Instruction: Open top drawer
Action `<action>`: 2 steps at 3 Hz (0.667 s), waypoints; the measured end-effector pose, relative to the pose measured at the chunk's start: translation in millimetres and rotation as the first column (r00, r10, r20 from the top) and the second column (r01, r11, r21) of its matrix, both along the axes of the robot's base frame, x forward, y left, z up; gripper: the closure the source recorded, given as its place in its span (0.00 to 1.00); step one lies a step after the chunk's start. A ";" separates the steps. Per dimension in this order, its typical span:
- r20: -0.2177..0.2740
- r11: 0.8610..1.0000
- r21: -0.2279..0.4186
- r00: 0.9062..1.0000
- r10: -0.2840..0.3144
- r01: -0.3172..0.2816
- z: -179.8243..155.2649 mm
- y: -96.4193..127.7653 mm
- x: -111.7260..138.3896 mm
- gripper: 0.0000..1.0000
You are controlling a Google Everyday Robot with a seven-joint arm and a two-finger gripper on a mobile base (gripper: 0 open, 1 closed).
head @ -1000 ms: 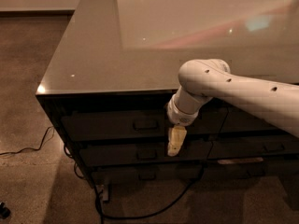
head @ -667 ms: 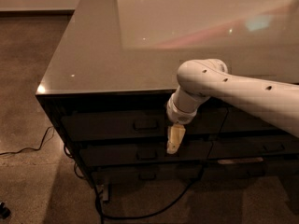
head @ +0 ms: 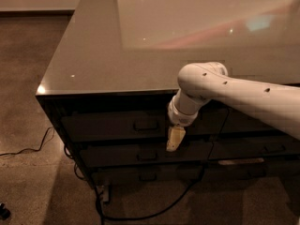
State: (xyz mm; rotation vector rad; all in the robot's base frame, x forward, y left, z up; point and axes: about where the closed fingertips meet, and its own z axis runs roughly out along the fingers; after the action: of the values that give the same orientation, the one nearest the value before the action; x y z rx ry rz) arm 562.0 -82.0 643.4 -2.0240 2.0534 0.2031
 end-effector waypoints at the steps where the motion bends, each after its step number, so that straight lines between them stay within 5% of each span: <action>1: -0.014 1.000 -0.007 1.000 0.011 -0.012 -5.7 0.8 -10.1 0.41; 2: -0.016 1.000 -0.008 1.000 0.012 -0.012 -1.8 0.4 -12.3 0.65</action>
Offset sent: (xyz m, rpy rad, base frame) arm -0.0375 -0.0059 -0.0027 -0.0295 0.0269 0.0119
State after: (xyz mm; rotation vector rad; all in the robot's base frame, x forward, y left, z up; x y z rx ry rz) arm 549.8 -81.5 641.7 -2.0465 2.0554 0.2134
